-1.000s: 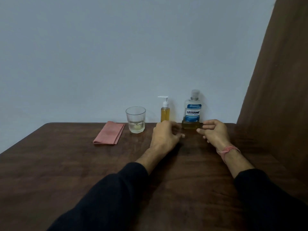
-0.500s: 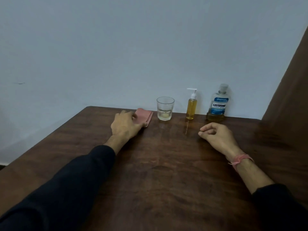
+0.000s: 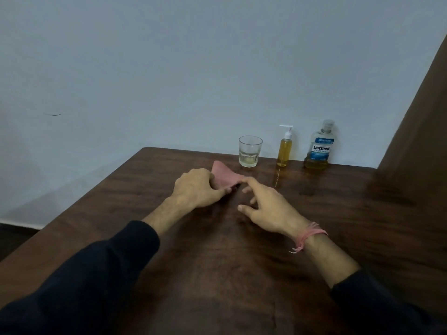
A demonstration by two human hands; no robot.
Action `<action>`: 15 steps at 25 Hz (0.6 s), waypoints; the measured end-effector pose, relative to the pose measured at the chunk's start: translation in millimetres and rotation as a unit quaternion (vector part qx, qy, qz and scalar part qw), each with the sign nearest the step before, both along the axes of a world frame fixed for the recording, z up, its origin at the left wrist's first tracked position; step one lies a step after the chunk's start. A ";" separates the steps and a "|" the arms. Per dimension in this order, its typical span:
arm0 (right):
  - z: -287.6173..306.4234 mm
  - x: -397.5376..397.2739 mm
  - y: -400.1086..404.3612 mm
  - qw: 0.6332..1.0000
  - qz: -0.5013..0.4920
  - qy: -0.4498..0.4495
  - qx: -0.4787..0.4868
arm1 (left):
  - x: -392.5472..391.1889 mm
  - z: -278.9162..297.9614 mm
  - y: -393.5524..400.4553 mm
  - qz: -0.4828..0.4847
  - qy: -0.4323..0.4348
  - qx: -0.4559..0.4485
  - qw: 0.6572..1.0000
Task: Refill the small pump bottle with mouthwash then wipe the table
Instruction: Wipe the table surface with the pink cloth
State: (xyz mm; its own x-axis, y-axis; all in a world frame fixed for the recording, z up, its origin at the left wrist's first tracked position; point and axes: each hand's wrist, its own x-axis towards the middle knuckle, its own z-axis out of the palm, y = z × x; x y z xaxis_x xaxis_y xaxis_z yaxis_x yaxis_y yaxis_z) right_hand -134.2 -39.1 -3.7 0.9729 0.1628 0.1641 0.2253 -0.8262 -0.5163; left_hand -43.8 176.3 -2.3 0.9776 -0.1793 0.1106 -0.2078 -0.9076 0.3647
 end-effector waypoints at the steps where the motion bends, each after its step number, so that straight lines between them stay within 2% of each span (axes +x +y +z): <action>1: 0.9 1.8 9.8 1.000 0.000 0.004 -0.018 | -8.0 -0.9 4.3 0.005 0.006 -0.026 1.000; 3: 1.4 7.7 24.1 1.000 -0.009 0.023 -0.010 | -10.4 -1.0 8.1 0.036 0.010 -0.080 0.996; 6: -3.1 11.5 34.7 0.994 -0.040 0.055 0.082 | -1.2 1.7 4.6 0.074 0.053 -0.157 0.983; 11: -10.3 11.9 23.4 0.983 -0.080 0.060 0.154 | 14.3 -1.8 -21.1 0.055 0.045 -0.120 0.990; 13: -9.8 12.9 15.0 0.969 -0.123 0.055 0.208 | 13.3 -4.7 -32.3 0.010 0.065 -0.202 0.977; 15: -8.3 13.7 7.0 0.926 -0.180 0.069 0.324 | 1.6 -7.8 -41.4 -0.034 0.104 -0.333 0.936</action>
State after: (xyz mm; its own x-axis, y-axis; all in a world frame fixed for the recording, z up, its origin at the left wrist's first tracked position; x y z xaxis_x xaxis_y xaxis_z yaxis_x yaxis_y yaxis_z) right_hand -120.5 -32.1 -12.0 0.9641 -0.2649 -0.0162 -0.1095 -0.3416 -0.9335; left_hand -42.1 134.9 -10.1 0.9791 -0.2013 0.0280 -0.1181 -0.4513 0.8845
